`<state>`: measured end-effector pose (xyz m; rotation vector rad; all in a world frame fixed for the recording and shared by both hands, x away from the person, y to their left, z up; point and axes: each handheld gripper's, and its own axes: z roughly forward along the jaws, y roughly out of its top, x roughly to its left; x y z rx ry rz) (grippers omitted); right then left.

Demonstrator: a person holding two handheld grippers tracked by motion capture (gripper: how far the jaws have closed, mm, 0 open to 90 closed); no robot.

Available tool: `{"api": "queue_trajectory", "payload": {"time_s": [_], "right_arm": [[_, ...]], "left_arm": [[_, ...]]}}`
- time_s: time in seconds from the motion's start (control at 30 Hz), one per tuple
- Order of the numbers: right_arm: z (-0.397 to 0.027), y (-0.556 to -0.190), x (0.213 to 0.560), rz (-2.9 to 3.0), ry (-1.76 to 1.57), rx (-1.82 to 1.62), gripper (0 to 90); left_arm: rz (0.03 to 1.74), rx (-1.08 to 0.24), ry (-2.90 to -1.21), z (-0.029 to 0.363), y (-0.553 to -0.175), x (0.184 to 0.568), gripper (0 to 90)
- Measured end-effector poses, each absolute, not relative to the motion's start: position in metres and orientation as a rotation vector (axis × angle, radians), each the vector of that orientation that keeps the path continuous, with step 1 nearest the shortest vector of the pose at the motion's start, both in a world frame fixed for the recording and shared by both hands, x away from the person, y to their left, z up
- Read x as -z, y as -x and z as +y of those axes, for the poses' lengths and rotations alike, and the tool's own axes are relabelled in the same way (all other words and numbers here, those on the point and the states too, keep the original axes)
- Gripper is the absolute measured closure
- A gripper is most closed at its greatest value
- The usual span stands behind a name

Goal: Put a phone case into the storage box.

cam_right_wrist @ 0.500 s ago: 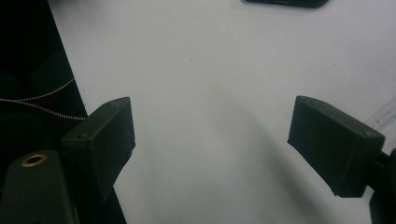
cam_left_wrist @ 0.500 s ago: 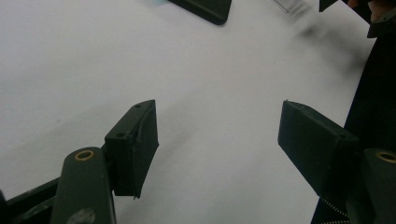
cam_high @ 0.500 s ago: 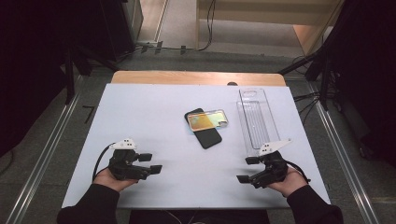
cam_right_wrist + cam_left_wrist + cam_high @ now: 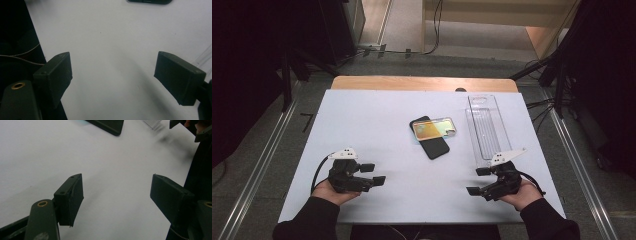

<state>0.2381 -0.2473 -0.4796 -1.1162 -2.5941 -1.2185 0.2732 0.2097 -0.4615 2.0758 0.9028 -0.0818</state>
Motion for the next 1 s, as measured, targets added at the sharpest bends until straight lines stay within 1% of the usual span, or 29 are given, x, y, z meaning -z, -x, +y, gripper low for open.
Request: {"api": "queue_trajectory", "payload": {"time_s": [0.17, 0.77, 1.0], "right_arm": [[-0.2471, -0.2384, 0.4800, -2.596, 1.111, 1.215, 12.9], [-0.2457, -0.2381, 0.4802, -2.601, 1.102, 1.204, 12.9], [-0.2458, -0.2382, 0.4802, -2.603, 1.099, 1.212, 12.9]], "left_arm": [[0.933, 0.098, -2.069, 0.2099, -0.2760, 0.4620, 27.2], [0.933, 0.099, -2.075, 0.2096, -0.2757, 0.4611, 27.3], [0.951, 0.075, -2.057, 0.2097, -0.2756, 0.4582, 27.4]]}}
